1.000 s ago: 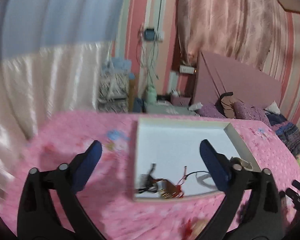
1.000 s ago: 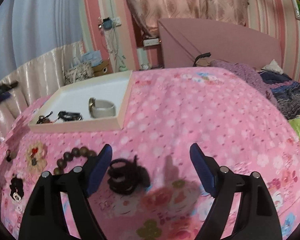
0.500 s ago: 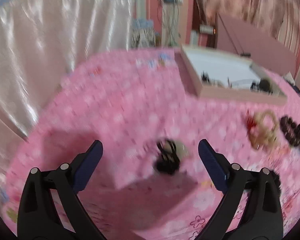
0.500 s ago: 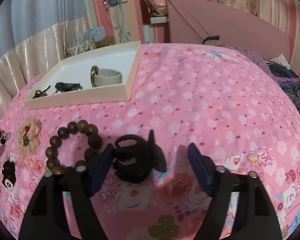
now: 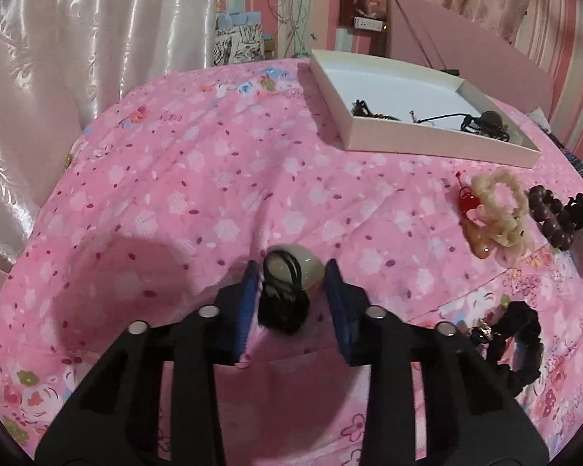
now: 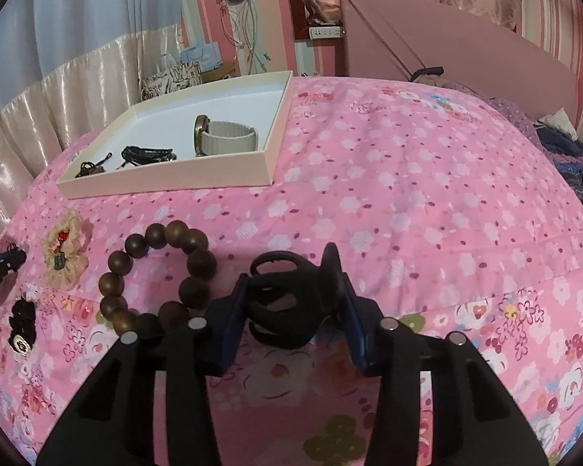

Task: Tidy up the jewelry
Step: 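Grasp the black claw clip with the right gripper while the left grasps the jade pendant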

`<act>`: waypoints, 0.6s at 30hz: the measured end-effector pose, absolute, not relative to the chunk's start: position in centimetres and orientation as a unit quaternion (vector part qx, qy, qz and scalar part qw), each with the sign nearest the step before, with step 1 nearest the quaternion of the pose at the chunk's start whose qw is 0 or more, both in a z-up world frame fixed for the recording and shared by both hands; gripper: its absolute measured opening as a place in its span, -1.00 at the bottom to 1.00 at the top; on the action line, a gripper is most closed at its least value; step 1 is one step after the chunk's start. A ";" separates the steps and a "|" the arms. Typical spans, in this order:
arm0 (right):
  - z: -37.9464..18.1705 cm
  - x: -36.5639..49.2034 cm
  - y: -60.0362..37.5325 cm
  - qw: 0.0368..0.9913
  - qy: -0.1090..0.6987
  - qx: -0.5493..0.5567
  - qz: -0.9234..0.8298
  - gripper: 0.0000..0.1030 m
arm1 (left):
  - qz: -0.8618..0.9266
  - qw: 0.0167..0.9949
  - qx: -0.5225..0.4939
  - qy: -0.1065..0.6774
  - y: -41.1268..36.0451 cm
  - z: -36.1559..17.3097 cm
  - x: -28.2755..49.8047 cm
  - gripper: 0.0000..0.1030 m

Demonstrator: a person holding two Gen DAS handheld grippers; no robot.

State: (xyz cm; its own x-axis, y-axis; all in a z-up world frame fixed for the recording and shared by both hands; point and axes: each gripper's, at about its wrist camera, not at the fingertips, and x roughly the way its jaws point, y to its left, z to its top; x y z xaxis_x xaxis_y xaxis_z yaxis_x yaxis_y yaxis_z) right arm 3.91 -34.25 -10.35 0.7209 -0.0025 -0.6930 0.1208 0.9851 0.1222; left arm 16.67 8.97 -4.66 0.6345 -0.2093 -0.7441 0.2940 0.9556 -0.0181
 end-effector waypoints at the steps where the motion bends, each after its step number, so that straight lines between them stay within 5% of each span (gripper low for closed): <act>1: -10.3 3.8 -34.3 0.925 0.370 0.082 -0.032 -0.13 | -0.143 0.904 0.050 0.400 9.0 -4.4 16.7 -0.40; 4: -10.1 3.4 -34.8 0.926 0.363 0.102 -0.022 -0.13 | -0.149 0.910 0.044 0.385 9.0 -3.6 16.1 -0.44; 6: -9.8 3.0 -35.0 0.928 0.356 0.113 -0.013 -0.13 | -0.155 0.912 0.048 0.377 8.7 -2.9 15.6 -0.98; 11: -7.3 2.2 -34.7 0.938 0.325 0.120 -0.005 -0.13 | -0.163 0.917 0.072 0.358 7.8 -0.6 15.0 -0.98; 18: -7.6 2.5 -34.5 0.938 0.327 0.111 -0.009 -0.13 | -0.144 0.905 0.063 0.396 8.7 -3.9 15.5 -0.94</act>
